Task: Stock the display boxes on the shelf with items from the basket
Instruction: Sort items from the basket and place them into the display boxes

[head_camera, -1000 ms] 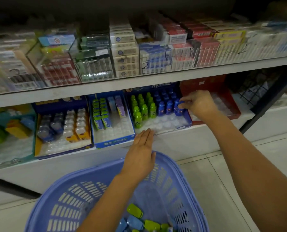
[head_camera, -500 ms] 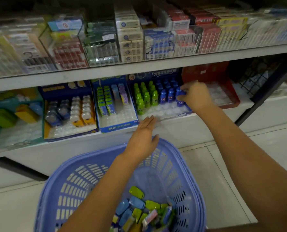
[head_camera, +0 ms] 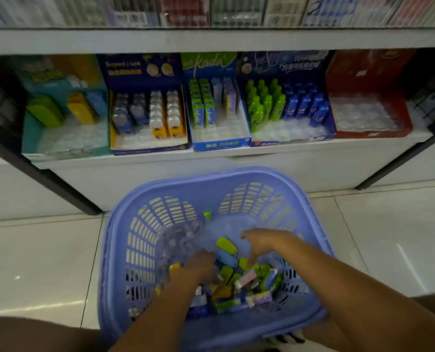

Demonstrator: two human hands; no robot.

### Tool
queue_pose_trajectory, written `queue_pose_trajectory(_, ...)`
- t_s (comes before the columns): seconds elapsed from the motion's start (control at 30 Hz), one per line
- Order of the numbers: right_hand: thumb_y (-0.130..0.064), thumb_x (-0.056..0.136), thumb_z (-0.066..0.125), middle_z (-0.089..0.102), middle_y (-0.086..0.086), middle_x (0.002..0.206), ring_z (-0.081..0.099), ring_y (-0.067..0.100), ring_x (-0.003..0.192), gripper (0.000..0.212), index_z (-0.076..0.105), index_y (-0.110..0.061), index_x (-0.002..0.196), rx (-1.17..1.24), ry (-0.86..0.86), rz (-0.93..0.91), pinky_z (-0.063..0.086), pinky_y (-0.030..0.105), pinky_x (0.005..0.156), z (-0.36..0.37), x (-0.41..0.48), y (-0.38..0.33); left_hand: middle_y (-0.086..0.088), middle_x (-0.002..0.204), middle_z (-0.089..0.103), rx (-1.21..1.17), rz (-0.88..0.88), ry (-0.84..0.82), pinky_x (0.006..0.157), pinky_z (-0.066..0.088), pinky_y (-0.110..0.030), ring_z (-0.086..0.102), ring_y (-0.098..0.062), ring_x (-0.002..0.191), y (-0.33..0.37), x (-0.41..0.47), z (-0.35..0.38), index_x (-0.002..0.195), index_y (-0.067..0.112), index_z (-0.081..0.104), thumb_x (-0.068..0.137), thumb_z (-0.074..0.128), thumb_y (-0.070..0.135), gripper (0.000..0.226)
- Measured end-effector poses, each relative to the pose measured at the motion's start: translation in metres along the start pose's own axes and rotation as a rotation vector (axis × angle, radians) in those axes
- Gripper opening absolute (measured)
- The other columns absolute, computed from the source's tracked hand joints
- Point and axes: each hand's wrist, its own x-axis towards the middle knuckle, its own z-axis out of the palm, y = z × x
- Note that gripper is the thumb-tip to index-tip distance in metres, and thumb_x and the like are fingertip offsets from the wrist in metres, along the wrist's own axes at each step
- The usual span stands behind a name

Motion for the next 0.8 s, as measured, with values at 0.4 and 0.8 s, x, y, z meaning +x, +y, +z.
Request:
queue_pose_trajectory(0.4,-0.049,0.066,0.081,0.046,0.015,0.136,0.049,0.033,0.119,0.088,0.042,-0.012,0.135,-0.122,-0.069,0.014,0.046,0.041,0.097,0.060,0.050,0.003,-0.019,0.138,0.038,-0.069,-0.013,0.127,0.105,0.035,-0.044,0.040,-0.036,0.126,-0.015,0.032,0.019,0.140,0.006,0.031,0.091,0.059,0.022,0.059)
queue_pose_trajectory(0.8,-0.026,0.091,0.061,0.059,0.014,0.124,0.055,0.032,0.111,0.037,0.060,-0.011,0.124,-0.062,0.042,-0.109,0.045,0.044,0.096,0.041,0.043,0.009,-0.019,0.134,0.049,-0.080,-0.225,0.003,0.100,0.043,-0.039,0.050,-0.033,0.122,-0.028,0.046,0.006,0.127,0.001,0.048,0.096,0.052,0.011,0.032)
